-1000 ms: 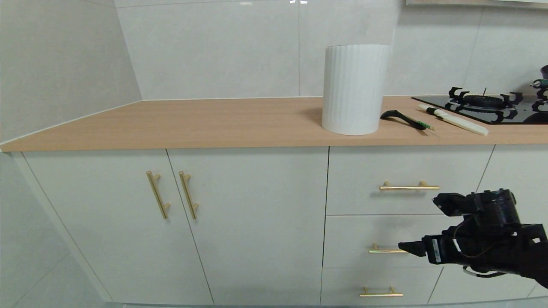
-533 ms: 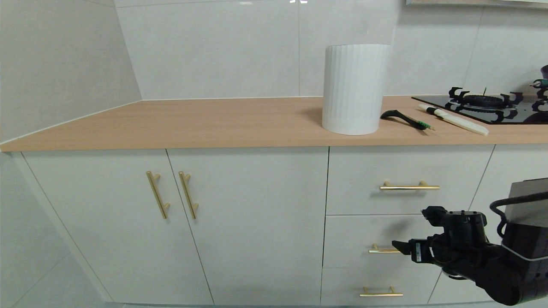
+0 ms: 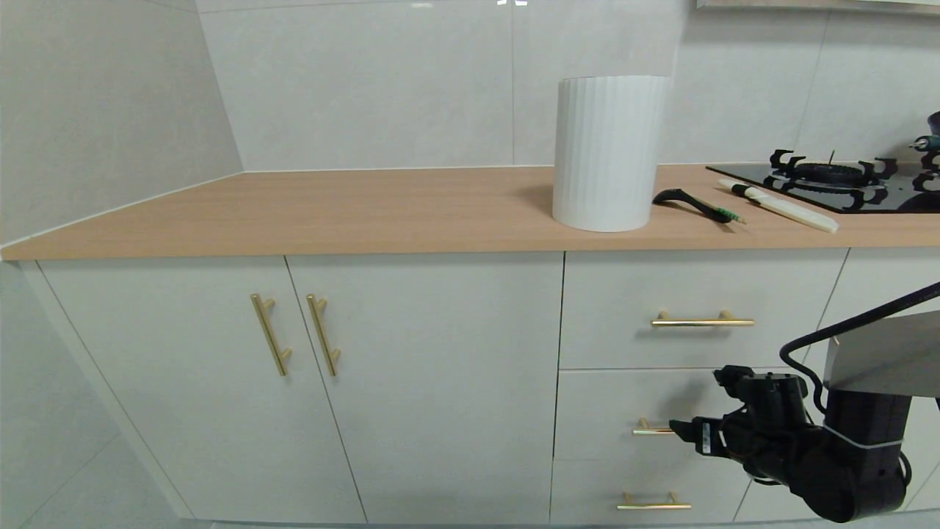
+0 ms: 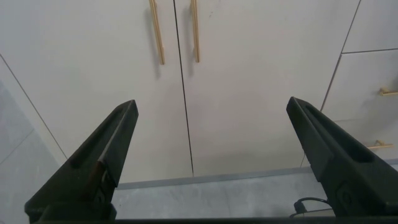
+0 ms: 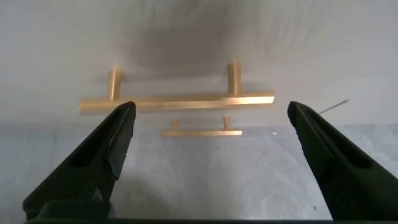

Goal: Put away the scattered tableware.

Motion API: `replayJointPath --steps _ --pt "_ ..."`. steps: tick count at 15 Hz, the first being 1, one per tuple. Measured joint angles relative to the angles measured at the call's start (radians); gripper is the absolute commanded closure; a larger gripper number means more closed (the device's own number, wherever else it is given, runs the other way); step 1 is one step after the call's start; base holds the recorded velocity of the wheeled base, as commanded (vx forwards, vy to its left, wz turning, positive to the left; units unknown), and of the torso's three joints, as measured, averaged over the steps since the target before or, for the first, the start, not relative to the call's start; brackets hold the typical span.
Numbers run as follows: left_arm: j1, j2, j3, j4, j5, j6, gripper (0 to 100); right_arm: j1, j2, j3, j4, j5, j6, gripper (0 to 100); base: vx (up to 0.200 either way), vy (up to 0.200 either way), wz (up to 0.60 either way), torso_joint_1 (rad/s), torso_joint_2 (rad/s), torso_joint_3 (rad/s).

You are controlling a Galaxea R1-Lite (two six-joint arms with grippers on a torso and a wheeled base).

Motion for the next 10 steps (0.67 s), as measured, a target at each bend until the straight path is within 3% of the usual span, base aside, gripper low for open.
replayJointPath --steps 10 --pt "0.001 0.0 0.0 0.0 0.0 0.0 0 0.015 0.05 -0.027 0.002 -0.05 -0.02 0 0.0 0.0 0.0 0.0 0.0 0.0"
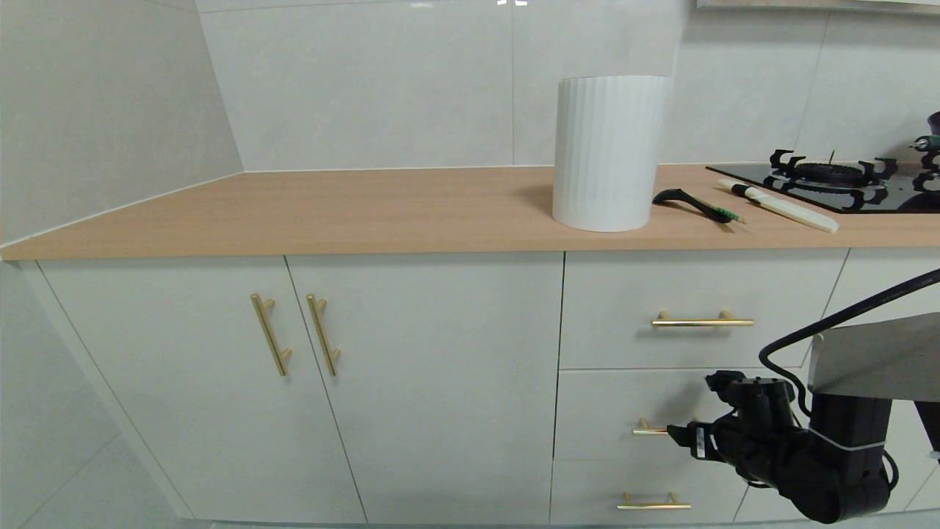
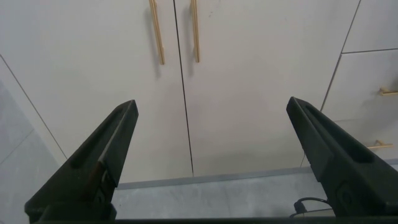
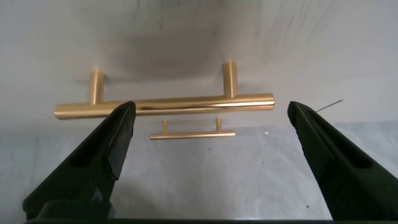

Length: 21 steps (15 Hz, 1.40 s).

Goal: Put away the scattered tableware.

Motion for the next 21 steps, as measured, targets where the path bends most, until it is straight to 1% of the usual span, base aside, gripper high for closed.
replayJointPath --steps 6,13,15,18,21 --pt "0.0 0.0 0.0 0.0 0.0 0.0 0 0.003 0.021 -0.004 0.002 -0.001 -0.01 0 0.0 0.0 0.0 0.0 0.0 0.0" --pt "0.0 0.0 0.0 0.0 0.0 0.0 0 0.002 -0.023 -0.024 0.001 -0.013 0.021 0 0.0 0.0 0.0 0.0 0.0 0.0" --pt "0.0 0.0 0.0 0.0 0.0 0.0 0 0.003 -0.008 -0.062 0.013 -0.028 0.018 0 0.0 0.0 0.0 0.0 0.0 0.0" --pt "0.0 0.0 0.0 0.0 0.0 0.0 0 0.014 0.017 -0.101 0.076 -0.031 0.016 0 0.0 0.0 0.0 0.0 0.0 0.0" --pt "0.0 0.0 0.0 0.0 0.0 0.0 0 0.019 0.035 -0.114 0.098 -0.031 0.015 0 0.0 0.0 0.0 0.0 0.0 0.0"
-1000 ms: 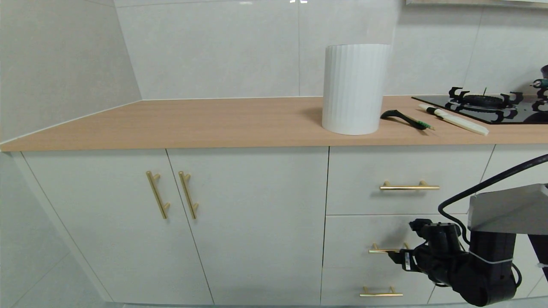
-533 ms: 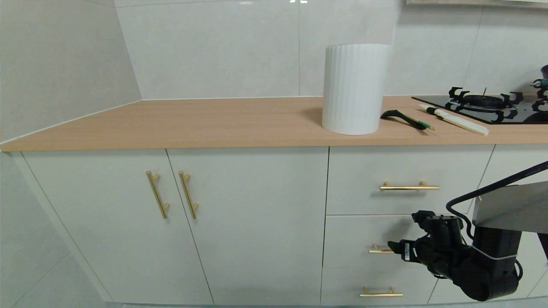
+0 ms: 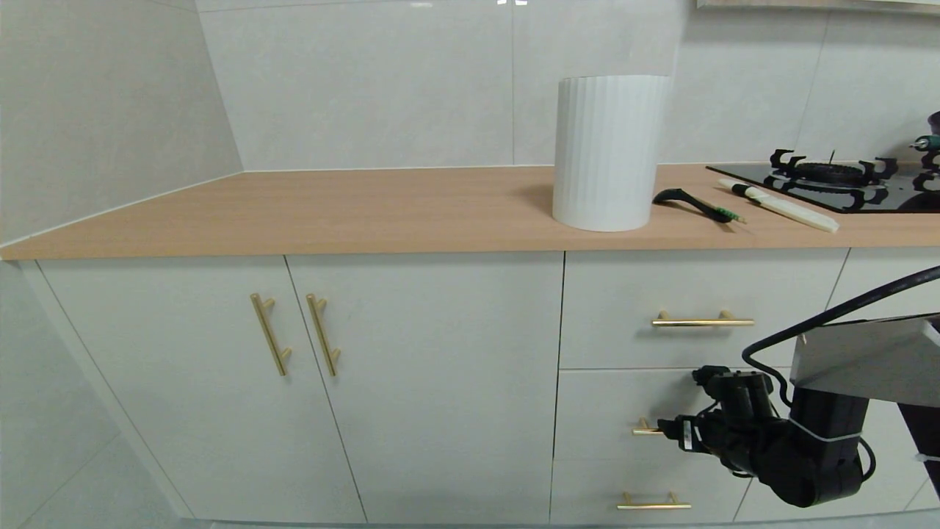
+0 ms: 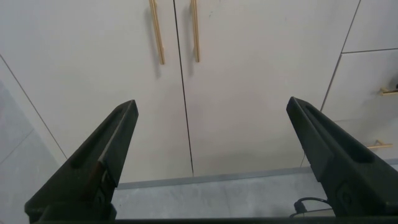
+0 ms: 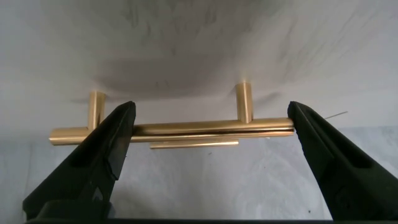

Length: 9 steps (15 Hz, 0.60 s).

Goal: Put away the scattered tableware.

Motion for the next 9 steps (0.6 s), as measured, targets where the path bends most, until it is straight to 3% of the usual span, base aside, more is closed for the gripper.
replayJointPath --steps 9 --pt "0.0 0.0 0.0 0.0 0.0 0.0 0 0.003 0.016 0.003 0.001 0.0 -0.011 0 0.0 0.0 0.0 0.0 0.0 0.0"
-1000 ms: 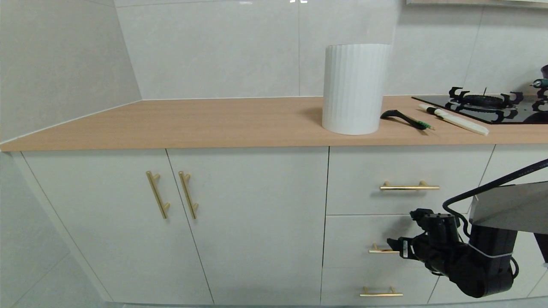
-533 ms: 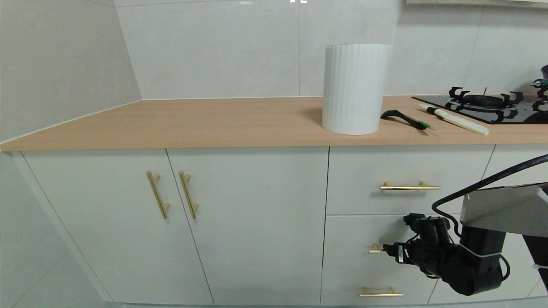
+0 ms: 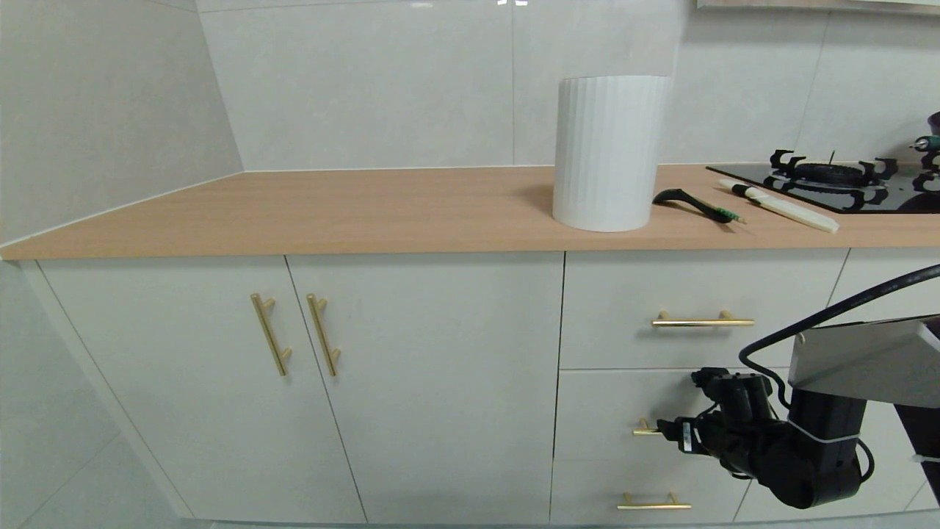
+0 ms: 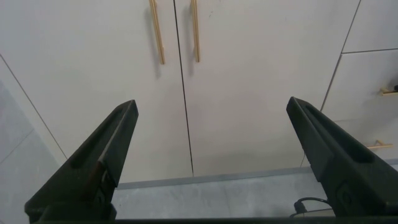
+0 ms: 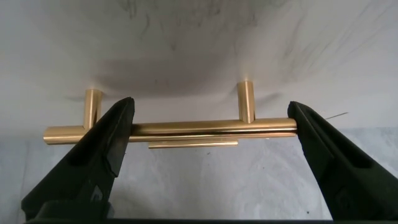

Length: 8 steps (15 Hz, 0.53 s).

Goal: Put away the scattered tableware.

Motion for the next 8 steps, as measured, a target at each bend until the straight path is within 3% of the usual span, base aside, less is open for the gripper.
replayJointPath --steps 8 --pt "0.0 0.0 0.0 0.0 0.0 0.0 0 0.0 -0.006 0.019 0.027 -0.002 -0.001 0 0.0 0.0 0.0 0.0 0.0 0.0"
